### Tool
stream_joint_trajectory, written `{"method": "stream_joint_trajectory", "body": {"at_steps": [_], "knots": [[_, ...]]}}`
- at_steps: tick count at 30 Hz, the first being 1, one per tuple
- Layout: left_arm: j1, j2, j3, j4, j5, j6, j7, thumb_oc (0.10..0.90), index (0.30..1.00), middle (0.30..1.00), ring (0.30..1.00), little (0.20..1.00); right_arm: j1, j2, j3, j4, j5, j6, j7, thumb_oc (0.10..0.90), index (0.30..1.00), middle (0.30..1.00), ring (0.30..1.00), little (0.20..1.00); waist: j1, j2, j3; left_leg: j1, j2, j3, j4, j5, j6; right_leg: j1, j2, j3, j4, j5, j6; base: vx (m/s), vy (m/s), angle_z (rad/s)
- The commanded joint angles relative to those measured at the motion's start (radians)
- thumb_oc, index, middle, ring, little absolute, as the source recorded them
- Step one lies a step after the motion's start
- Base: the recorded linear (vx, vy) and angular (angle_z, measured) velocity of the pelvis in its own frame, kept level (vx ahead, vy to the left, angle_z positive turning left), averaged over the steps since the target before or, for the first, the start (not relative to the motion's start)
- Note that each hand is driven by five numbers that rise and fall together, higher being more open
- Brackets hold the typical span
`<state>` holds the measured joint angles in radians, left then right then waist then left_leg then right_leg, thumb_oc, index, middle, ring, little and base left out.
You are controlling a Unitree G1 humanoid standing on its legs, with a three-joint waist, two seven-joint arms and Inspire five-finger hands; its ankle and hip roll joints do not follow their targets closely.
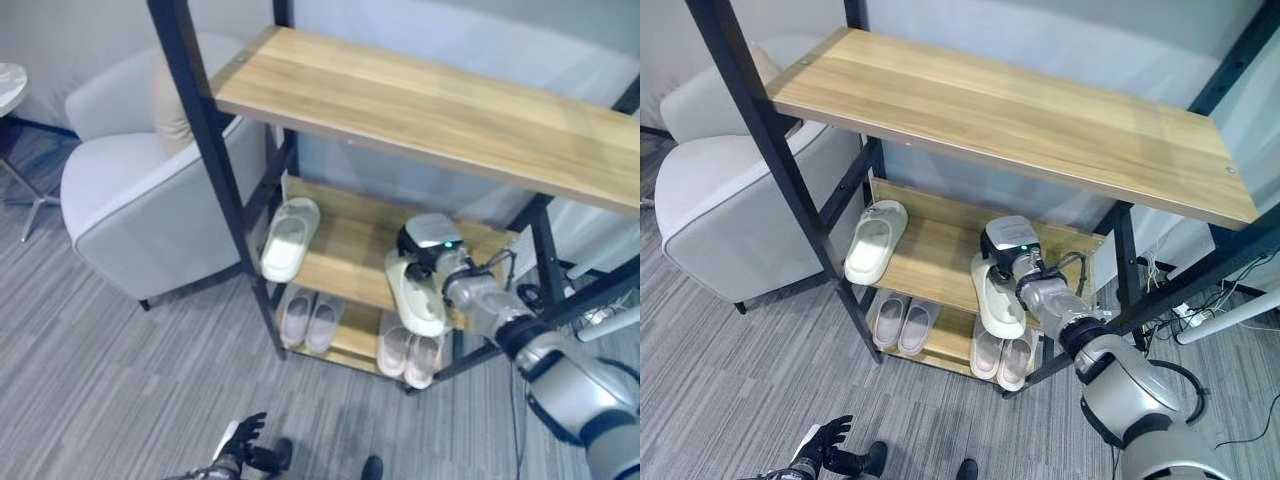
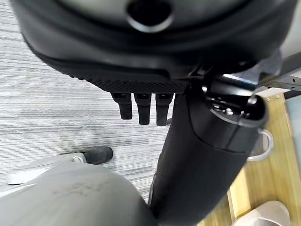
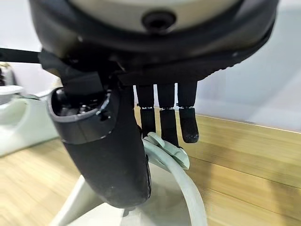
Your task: Arrange the slippers neatly on the shoe rack.
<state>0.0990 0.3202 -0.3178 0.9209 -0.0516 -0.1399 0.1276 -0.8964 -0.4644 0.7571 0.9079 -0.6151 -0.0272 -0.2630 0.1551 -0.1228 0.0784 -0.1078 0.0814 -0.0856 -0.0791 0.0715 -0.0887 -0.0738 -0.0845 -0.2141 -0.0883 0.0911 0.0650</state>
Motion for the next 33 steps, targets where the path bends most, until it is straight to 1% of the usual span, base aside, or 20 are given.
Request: {"method": "stream_joint_trajectory", "body": {"at_steps": [1,3,5,7,8,9,11,12,13,18,22,23,24,25,32,33], "knots": [[-0.038,-0.008,-0.056,-0.015,-0.029,-0.056,0.028,0.8,0.9,0.9,0.9,0.9,-0.173,-0.001,-0.059,0.053,0.058,-0.004,-0.083,0.4,0.3,0.3,0.3,0.3,0.066,-0.01,-0.002,-0.003,-0.046,-0.001,-0.008,-0.057,0.038,0.046,-0.039,-0.005,0.001,-0.077,0.073,-0.01,-0.019,0.07],[-0.037,-0.002,-0.055,-0.02,-0.03,-0.057,0.03,0.8,0.9,0.9,0.9,0.9,-0.18,0.005,-0.06,0.067,0.063,-0.003,-0.089,0.4,0.3,0.3,0.3,0.3,0.072,-0.013,0.0,-0.006,-0.047,-0.007,-0.008,-0.056,0.039,0.045,-0.04,-0.009,0.001,-0.077,0.073,0.0,-0.006,0.2],[-0.032,0.01,-0.053,-0.024,-0.033,-0.059,0.034,0.8,0.9,0.9,0.9,0.9,-0.197,0.02,-0.063,0.109,0.074,0.0,-0.102,0.4,0.3,0.3,0.3,0.3,0.094,-0.02,0.007,-0.014,-0.051,-0.02,-0.008,-0.053,0.041,0.045,-0.042,-0.021,0.001,-0.076,0.075,0.01,0.002,0.25],[-0.031,0.015,-0.051,-0.026,-0.034,-0.059,0.034,0.8,0.9,0.9,0.9,0.9,-0.206,0.025,-0.065,0.122,0.079,0.0,-0.105,0.4,0.3,0.3,0.3,0.3,0.101,-0.023,0.009,-0.017,-0.052,-0.026,-0.008,-0.051,0.043,0.044,-0.043,-0.024,0.001,-0.075,0.075,0.01,-0.003,0.14],[-0.03,0.022,-0.052,-0.027,-0.036,-0.061,0.036,0.8,0.9,0.9,0.9,0.9,-0.223,0.033,-0.062,0.148,0.089,0.002,-0.111,0.4,0.3,0.3,0.3,0.3,0.114,-0.027,0.014,-0.023,-0.054,-0.033,-0.007,-0.05,0.045,0.044,-0.043,-0.03,0.002,-0.075,0.075,0.0,-0.002,0.09],[-0.03,0.022,-0.052,-0.027,-0.036,-0.062,0.036,0.8,0.9,0.9,0.9,0.9,-0.225,0.033,-0.061,0.15,0.09,0.001,-0.111,0.4,0.3,0.3,0.3,0.3,0.113,-0.028,0.014,-0.024,-0.054,-0.033,-0.007,-0.049,0.045,0.044,-0.044,-0.031,0.002,-0.075,0.075,0.0,-0.003,0.11],[-0.032,0.033,-0.051,-0.026,-0.037,-0.063,0.04,0.8,0.9,0.9,0.9,0.9,-0.256,0.042,-0.055,0.186,0.103,0.004,-0.116,0.4,0.3,0.3,0.3,0.3,0.131,-0.037,0.021,-0.033,-0.058,-0.046,-0.001,-0.049,0.047,0.043,-0.046,-0.038,0.002,-0.073,0.077,0.02,0.001,0.17],[-0.032,0.033,-0.051,-0.026,-0.037,-0.063,0.04,0.8,0.9,0.9,0.9,0.9,-0.257,0.042,-0.055,0.188,0.103,0.003,-0.117,0.4,0.3,0.3,0.3,0.3,0.131,-0.037,0.021,-0.033,-0.059,-0.046,-0.001,-0.049,0.047,0.043,-0.046,-0.038,0.002,-0.073,0.077,0.03,0.0,0.15],[-0.034,0.039,-0.051,-0.024,-0.041,-0.064,0.042,0.8,0.9,0.9,0.9,0.9,-0.277,0.046,-0.05,0.202,0.113,0.004,-0.118,0.4,0.3,0.3,0.3,0.3,0.142,-0.044,0.025,-0.038,-0.061,-0.052,0.003,-0.05,0.048,0.043,-0.048,-0.041,0.002,-0.072,0.078,0.03,-0.002,0.1],[-0.049,0.046,-0.061,-0.028,-0.049,-0.066,0.041,0.8,0.9,0.9,0.9,0.9,-0.317,0.044,-0.049,0.231,0.134,0.009,-0.125,0.4,0.3,0.3,0.3,0.3,0.162,-0.052,0.031,-0.049,-0.072,-0.069,0.01,-0.05,0.05,0.044,-0.054,-0.058,0.003,-0.069,0.08,0.02,0.005,0.12],[-0.057,0.045,-0.069,-0.029,-0.048,-0.067,0.042,0.8,0.9,0.9,0.9,0.9,-0.322,0.036,-0.051,0.243,0.147,0.012,-0.13,0.4,0.3,0.3,0.3,0.3,0.167,-0.053,0.031,-0.053,-0.078,-0.077,0.011,-0.05,0.05,0.046,-0.058,-0.068,0.004,-0.07,0.08,0.02,0.009,0.12],[-0.062,0.04,-0.073,-0.026,-0.048,-0.067,0.042,0.8,0.9,0.9,0.9,0.9,-0.317,0.038,-0.059,0.251,0.157,0.012,-0.132,0.533,0.5,0.5,0.5,0.5,0.169,-0.053,0.032,-0.055,-0.08,-0.08,0.012,-0.051,0.05,0.044,-0.062,-0.073,0.005,-0.068,0.081,0.03,0.014,0.14],[-0.062,0.04,-0.073,-0.026,-0.048,-0.067,0.042,0.8,0.9,0.9,0.9,0.9,-0.317,0.038,-0.059,0.251,0.157,0.012,-0.132,0.533,0.5,0.5,0.5,0.5,0.169,-0.053,0.032,-0.055,-0.08,-0.08,0.012,-0.051,0.05,0.044,-0.062,-0.073,0.005,-0.068,0.081,0.03,0.015,0.11],[-0.063,0.039,-0.075,-0.024,-0.051,-0.065,0.044,0.8,0.9,0.9,0.9,0.9,-0.314,0.037,-0.061,0.251,0.163,0.013,-0.133,0.8,0.9,0.9,0.9,0.9,0.17,-0.052,0.033,-0.057,-0.082,-0.08,0.013,-0.052,0.05,0.043,-0.063,-0.072,0.006,-0.067,0.082,0.01,0.007,0.06],[-0.056,0.03,-0.069,-0.027,-0.056,-0.063,0.042,0.8,0.9,0.9,0.9,0.9,-0.299,0.046,-0.052,0.2,0.156,0.005,-0.128,0.8,0.9,0.9,0.9,0.9,0.16,-0.049,0.038,-0.052,-0.078,-0.064,0.017,-0.059,0.052,0.037,-0.064,-0.055,0.007,-0.063,0.081,0.01,0.004,-0.01],[-0.056,0.028,-0.065,-0.03,-0.058,-0.063,0.042,0.8,0.9,0.9,0.9,0.9,-0.294,0.045,-0.046,0.168,0.15,0.0,-0.128,0.8,0.9,0.9,0.9,0.9,0.155,-0.048,0.037,-0.05,-0.077,-0.059,0.017,-0.061,0.053,0.035,-0.063,-0.047,0.008,-0.062,0.08,0.01,0.015,-0.07]]}}
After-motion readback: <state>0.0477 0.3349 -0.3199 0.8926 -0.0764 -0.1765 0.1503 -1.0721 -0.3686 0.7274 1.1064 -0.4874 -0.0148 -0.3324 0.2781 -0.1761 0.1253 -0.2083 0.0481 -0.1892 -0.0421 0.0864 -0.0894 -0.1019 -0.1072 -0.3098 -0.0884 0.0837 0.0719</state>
